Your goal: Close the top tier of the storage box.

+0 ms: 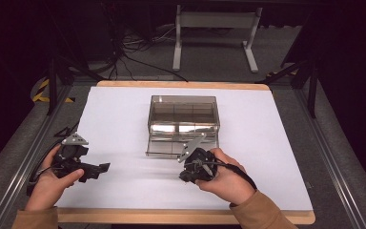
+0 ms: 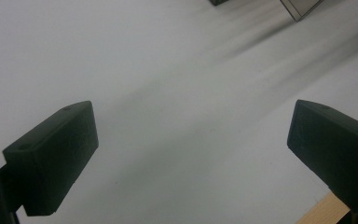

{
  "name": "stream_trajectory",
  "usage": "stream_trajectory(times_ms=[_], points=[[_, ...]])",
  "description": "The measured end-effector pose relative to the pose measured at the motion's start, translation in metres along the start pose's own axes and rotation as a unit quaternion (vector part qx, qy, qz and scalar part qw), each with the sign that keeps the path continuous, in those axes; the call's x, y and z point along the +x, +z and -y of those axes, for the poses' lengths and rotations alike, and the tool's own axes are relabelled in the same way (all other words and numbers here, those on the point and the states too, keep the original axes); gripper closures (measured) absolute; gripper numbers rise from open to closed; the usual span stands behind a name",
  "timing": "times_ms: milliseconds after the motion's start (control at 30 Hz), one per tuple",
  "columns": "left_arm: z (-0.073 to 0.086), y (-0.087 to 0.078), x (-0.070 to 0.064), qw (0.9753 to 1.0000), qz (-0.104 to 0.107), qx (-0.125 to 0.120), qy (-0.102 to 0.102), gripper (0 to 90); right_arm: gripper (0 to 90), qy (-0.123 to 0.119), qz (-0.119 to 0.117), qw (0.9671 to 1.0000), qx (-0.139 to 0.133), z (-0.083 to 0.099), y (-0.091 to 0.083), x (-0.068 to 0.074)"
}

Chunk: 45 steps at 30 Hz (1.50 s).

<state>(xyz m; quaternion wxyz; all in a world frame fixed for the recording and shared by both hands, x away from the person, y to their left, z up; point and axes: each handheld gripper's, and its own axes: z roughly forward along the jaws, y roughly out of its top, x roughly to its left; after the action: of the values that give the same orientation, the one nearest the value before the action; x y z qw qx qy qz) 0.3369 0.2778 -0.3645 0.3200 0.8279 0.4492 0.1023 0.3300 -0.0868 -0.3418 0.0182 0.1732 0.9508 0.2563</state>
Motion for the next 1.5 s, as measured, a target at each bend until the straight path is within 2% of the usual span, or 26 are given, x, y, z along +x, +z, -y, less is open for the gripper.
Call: stream_trajectory(times_ms=[233, 500, 900, 1500], points=[[0.0, 0.0, 0.001, 1.0, 0.001, 0.0, 0.0, 2.4, 87.2, 0.012, 0.007, 0.9998, 0.011, -0.007, -0.007, -0.006], [0.0, -0.001, 0.0, 1.0, 0.0, -0.001, -0.001, 2.4, 87.2, 0.019, 0.013, 0.9997, 0.012, -0.014, -0.015, -0.013], [0.0, -0.001, 0.0, 1.0, 0.0, -0.002, -0.001, 2.4, 87.2, 0.04, 0.02, 0.999, -0.002, -0.02, -0.028, -0.021], [0.0, -0.002, 0.0, 1.0, 0.0, -0.001, 0.0, 2.4, 87.2, 0.054, 0.03, 0.9979, -0.022, -0.032, -0.04, -0.032]])
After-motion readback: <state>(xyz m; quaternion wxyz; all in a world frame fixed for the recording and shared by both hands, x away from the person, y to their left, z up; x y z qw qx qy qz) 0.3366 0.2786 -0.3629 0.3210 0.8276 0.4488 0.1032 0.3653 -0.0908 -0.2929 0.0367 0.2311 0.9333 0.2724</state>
